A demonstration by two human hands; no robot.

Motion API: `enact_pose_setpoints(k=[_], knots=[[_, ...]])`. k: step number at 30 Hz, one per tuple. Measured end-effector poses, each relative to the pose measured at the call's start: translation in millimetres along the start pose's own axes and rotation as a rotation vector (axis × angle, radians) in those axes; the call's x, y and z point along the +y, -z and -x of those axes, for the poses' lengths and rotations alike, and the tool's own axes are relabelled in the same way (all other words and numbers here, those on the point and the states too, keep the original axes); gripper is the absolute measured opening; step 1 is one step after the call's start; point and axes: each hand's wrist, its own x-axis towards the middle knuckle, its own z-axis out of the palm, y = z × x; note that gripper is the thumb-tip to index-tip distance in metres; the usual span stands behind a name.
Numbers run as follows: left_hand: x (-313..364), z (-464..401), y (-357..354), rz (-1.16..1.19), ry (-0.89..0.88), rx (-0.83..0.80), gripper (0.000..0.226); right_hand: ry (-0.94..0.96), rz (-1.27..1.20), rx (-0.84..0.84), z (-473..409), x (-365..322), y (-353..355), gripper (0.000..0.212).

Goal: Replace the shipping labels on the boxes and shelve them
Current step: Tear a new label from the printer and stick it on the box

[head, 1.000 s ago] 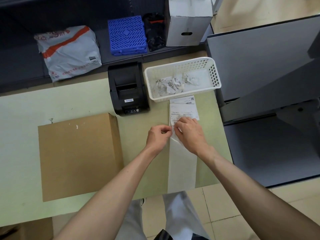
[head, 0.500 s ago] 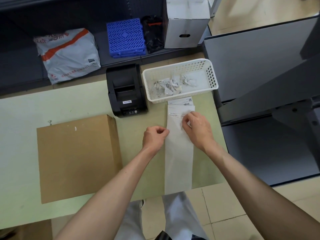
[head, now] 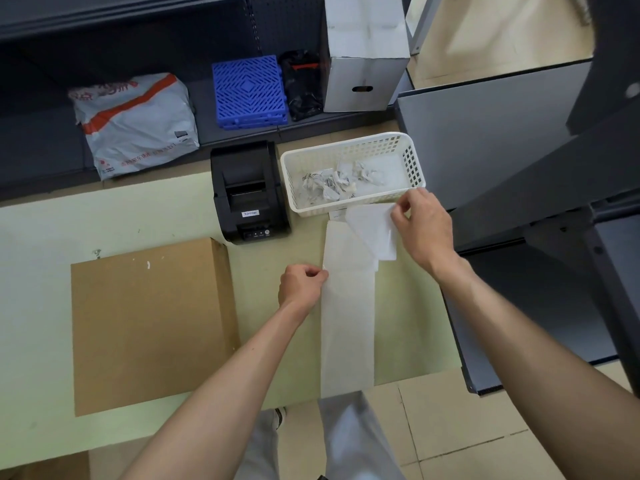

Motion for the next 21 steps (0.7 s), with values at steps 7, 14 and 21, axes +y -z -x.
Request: enact_pose_setpoints(k=[7,14,21], knots=[[-2.6,1.9,3.2,-0.028,0.062,0.030,0.011,-0.057,-0.068,0.171,-16.7,-12.9,26.9,0.014],[0.9,8.8,20.0,0.000,0.086,0.032,0.009,0.010,-0.077,0.221,-7.3,-25.6,43.8,0.012],[51.8,41.3,60.7,0.154,-0.088,0.065,0.019,0.278,0.011,0.230,19.5,-66.0,57.0,0.012]])
